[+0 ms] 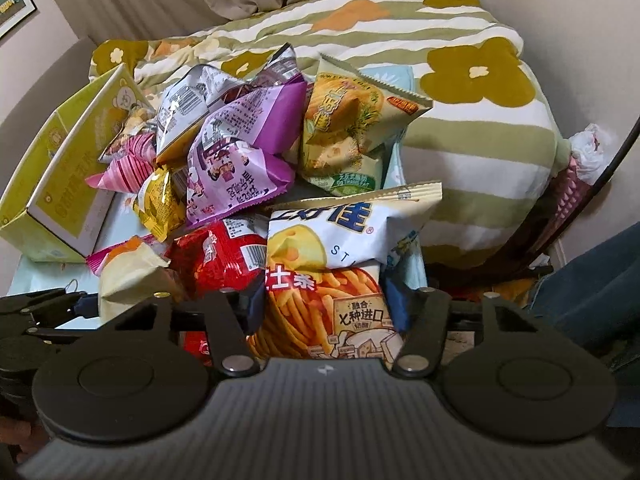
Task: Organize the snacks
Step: 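Carry both bags over the box and open both tools to drop them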
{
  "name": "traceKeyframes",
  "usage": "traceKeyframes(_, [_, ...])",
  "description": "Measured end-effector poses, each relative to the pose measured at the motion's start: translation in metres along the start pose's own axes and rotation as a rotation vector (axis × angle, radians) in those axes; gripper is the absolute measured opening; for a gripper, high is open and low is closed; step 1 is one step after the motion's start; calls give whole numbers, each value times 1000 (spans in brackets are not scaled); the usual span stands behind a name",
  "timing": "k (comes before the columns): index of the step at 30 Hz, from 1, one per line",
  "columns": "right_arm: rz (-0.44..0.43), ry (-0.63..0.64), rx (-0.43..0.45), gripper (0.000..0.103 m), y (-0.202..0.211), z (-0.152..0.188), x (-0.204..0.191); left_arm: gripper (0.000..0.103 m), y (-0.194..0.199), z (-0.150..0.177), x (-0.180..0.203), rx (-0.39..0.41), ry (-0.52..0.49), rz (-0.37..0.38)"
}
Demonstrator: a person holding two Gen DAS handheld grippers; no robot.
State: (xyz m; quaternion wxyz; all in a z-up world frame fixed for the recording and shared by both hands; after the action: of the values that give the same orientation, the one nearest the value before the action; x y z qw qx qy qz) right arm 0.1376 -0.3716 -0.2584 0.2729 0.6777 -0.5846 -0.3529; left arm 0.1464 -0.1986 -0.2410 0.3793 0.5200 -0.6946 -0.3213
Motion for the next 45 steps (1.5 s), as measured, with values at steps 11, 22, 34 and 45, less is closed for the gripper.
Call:
traceKeyframes(11, [37, -18, 67, 68, 45, -6, 7, 66, 47, -18, -4, 88, 60, -24])
traceKeyframes(22, [-18, 105, 215, 68, 92, -64, -40, 66, 135, -64, -46, 292, 134, -130])
traceKeyframes(34, [-169, 229, 295, 68, 72, -171, -184, 67, 191, -146, -180, 397, 198, -267])
traceKeyframes(45, [-221, 214, 272, 68, -23, -262, -325, 67, 134, -236, -306, 300, 175, -257])
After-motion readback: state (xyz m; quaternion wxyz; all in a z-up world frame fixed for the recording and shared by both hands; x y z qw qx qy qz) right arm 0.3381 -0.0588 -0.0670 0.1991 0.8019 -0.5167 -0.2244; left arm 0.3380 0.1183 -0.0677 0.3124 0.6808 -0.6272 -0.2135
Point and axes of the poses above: each gripper's, at about its wrist camera, not at the fingertips, and y roughly against the way its jaws point, x to its right, z to its underside, the point moved 10 cm from there along -y, roughly the way its jaws point, and after that the axes turned 10 degrees about y, right-handed, at the moved point
